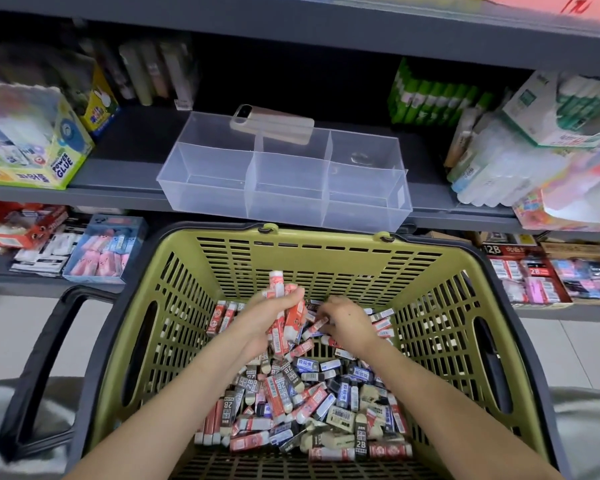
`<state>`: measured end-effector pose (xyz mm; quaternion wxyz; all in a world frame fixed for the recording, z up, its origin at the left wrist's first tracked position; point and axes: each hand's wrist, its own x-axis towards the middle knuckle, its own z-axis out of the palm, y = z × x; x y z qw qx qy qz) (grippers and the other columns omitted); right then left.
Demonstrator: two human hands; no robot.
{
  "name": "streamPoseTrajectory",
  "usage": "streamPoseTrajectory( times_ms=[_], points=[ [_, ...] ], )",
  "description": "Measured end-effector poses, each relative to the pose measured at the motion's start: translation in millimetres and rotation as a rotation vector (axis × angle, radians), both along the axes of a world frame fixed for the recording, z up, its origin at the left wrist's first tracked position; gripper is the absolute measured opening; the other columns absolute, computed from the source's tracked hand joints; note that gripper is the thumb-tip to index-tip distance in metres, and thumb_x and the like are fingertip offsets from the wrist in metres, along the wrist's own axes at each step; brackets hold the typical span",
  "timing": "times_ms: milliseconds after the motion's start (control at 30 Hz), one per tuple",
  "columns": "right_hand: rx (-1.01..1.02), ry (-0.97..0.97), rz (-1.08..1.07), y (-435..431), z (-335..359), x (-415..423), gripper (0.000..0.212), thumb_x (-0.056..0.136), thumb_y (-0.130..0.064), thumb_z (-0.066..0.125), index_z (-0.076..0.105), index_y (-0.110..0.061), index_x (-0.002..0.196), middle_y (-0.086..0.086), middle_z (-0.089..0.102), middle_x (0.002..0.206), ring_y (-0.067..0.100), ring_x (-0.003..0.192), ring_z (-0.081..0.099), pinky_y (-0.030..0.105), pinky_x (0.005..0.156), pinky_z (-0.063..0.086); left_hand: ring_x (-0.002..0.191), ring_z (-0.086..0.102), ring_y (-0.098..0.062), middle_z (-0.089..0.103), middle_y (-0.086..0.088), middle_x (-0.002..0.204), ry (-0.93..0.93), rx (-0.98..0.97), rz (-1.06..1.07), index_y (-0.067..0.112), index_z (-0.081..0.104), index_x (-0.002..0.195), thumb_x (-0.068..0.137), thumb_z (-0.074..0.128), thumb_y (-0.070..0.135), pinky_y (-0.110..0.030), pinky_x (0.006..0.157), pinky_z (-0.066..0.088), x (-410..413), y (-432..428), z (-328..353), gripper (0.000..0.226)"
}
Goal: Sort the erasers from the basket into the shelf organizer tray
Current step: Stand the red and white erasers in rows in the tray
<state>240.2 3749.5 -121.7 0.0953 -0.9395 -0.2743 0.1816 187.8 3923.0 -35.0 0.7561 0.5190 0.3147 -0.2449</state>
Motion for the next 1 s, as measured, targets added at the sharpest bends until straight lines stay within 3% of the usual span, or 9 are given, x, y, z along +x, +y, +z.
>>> streamPoseTrajectory(
  times_ms=[133,267,400,500,600,667,767,833,1000],
  points=[
    [0.033,0.032,0.096,-4.7,20.9,-3.9,0.025,0.089,-0.021,0.060,0.059,-0.005,0.108,0.010,0.056,0.110,0.025,0.108,0.047,0.031,0.088,0.037,0.055,0.063,-0.016,0.067,-0.004,0.066,-0.253,-0.039,0.054,0.009,0.062,0.097,0.069,0.074,0.025,-0.027,0.054,0.054,4.1,11.8,47.2,0.034],
    [0.378,-0.131,0.030,1.6,90.3,-12.0,0.025,0.090,-0.030,0.059,0.060,-0.007,0.101,0.004,0.062,0.097,0.019,0.093,0.054,0.029,0.080,0.042,0.054,0.064,-0.013,0.068,-0.002,0.064,-0.524,0.098,0.229,0.014,0.065,0.090,0.068,0.071,0.028,-0.023,0.052,0.054,7.4,47.6,99.1,0.027],
    [0.653,-0.463,-0.104,22.1,168.6,5.6,0.021,0.092,-0.028,0.054,0.058,-0.008,0.099,0.002,0.063,0.094,0.014,0.083,0.055,0.025,0.071,0.043,0.063,0.065,-0.012,0.068,0.005,0.068,-0.740,0.537,0.453,0.023,0.063,0.084,0.082,0.071,0.024,-0.024,0.056,0.053,32.2,99.5,128.3,0.009],
    [0.704,-0.466,-0.205,39.5,197.6,34.8,0.017,0.095,-0.024,0.052,0.052,-0.008,0.100,0.003,0.061,0.090,0.019,0.076,0.053,0.032,0.064,0.039,0.080,0.067,-0.031,0.069,-0.010,0.083,-0.697,0.853,0.572,0.026,0.057,0.074,0.073,0.071,0.037,-0.047,0.078,0.055,57.0,138.3,132.4,0.018],
    [0.655,-0.249,-0.349,44.6,198.6,60.5,0.017,0.096,-0.030,0.048,0.040,-0.015,0.093,0.004,0.062,0.082,0.025,0.072,0.057,0.037,0.065,0.044,0.081,0.065,-0.035,0.065,-0.017,0.084,-0.567,0.928,0.524,0.024,0.052,0.070,0.078,0.070,0.030,-0.057,0.083,0.052,75.0,160.2,123.6,0.020],
    [0.746,-0.084,-0.443,37.9,194.0,67.6,0.020,0.095,-0.031,0.050,0.041,-0.014,0.089,0.004,0.066,0.081,0.028,0.080,0.063,0.041,0.076,0.049,0.070,0.065,-0.030,0.061,-0.018,0.080,-0.496,0.789,0.507,0.020,0.053,0.072,0.083,0.071,0.018,-0.051,0.076,0.056,80.2,162.4,119.3,0.021],
    [0.732,-0.044,-0.480,15.0,189.4,69.0,0.022,0.092,-0.036,0.054,0.046,-0.018,0.083,-0.006,0.066,0.069,0.018,0.077,0.066,0.037,0.076,0.049,0.054,0.064,-0.020,0.062,-0.019,0.077,-0.434,0.594,0.396,0.010,0.058,0.080,0.083,0.071,0.010,-0.025,0.044,0.051,78.6,156.2,118.5,0.014],
    [0.712,-0.010,-0.486,-1.5,190.5,69.3,0.025,0.089,-0.040,0.056,0.051,-0.017,0.083,-0.008,0.068,0.064,0.006,0.067,0.064,0.035,0.074,0.049,0.054,0.065,-0.022,0.063,-0.018,0.072,-0.409,0.573,0.264,0.003,0.061,0.085,0.082,0.072,0.009,-0.022,0.040,0.048,72.4,147.9,123.5,0.013],
    [0.901,0.074,-0.507,-11.5,211.5,73.6,0.031,0.079,-0.042,0.064,0.059,-0.012,0.072,-0.006,0.064,0.061,0.007,0.060,0.056,0.029,0.066,0.045,0.050,0.065,-0.022,0.066,-0.015,0.062,-0.440,0.671,0.163,0.003,0.061,0.080,0.080,0.074,0.010,-0.021,0.035,0.044,70.1,137.1,141.7,0.014]
  ],
)
